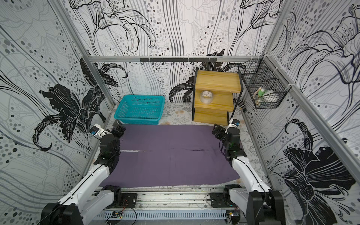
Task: Roll up the long pants
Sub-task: Fold the long pant at the center of the board.
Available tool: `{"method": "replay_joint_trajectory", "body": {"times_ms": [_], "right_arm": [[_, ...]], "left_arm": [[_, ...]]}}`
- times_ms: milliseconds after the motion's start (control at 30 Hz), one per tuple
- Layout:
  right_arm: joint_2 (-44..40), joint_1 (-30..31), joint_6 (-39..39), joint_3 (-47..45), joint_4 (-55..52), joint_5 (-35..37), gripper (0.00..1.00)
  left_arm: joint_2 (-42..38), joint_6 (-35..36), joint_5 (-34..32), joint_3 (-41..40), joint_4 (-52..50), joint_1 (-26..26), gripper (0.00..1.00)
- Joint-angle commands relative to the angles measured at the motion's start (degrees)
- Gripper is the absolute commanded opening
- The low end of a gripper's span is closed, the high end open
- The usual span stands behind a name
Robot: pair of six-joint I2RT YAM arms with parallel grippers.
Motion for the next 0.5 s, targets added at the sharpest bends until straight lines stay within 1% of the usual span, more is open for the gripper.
{"method": "replay_joint_trajectory", "body": {"times_ms": [0, 100, 133, 200, 267, 367, 467], "right_arm": [[1.94, 9.9, -1.03, 4.37, -10.19, -2.52, 0.89], [5.83, 19.98, -3.73, 7.47, -13.7, -1.0, 0.88], [8.26, 23.67, -4.65, 9.11, -15.09, 0.26, 0.86], [14.36, 30.02, -6.04, 14.45, -19.87, 4.4, 0.86], [22.71, 35.83, -6.86, 21.12, -23.87, 7.01, 0.85], [33.18, 41.49, -7.18, 29.2, -26.64, 8.56, 0.85], [42.65, 45.17, -7.23, 35.86, -29.01, 10.11, 0.85]], "left_arm": [[-1.08, -16.87, 3.65, -1.55, -17.47, -0.19, 0.98], [-3.81, -22.31, 5.23, -4.47, -23.21, -0.88, 1.0], [-5.05, -23.52, 5.08, -5.25, -25.18, -1.07, 0.98], [-6.84, -26.36, 4.21, -6.53, -29.13, -1.08, 0.96], [-7.77, -27.9, 2.9, -7.34, -32.2, -1.18, 0.96], [-7.64, -28.93, 2.29, -7.35, -34.87, -1.18, 0.97], [-7.49, -29.87, 0.5, -6.27, -39.14, -1.15, 0.98]]}}
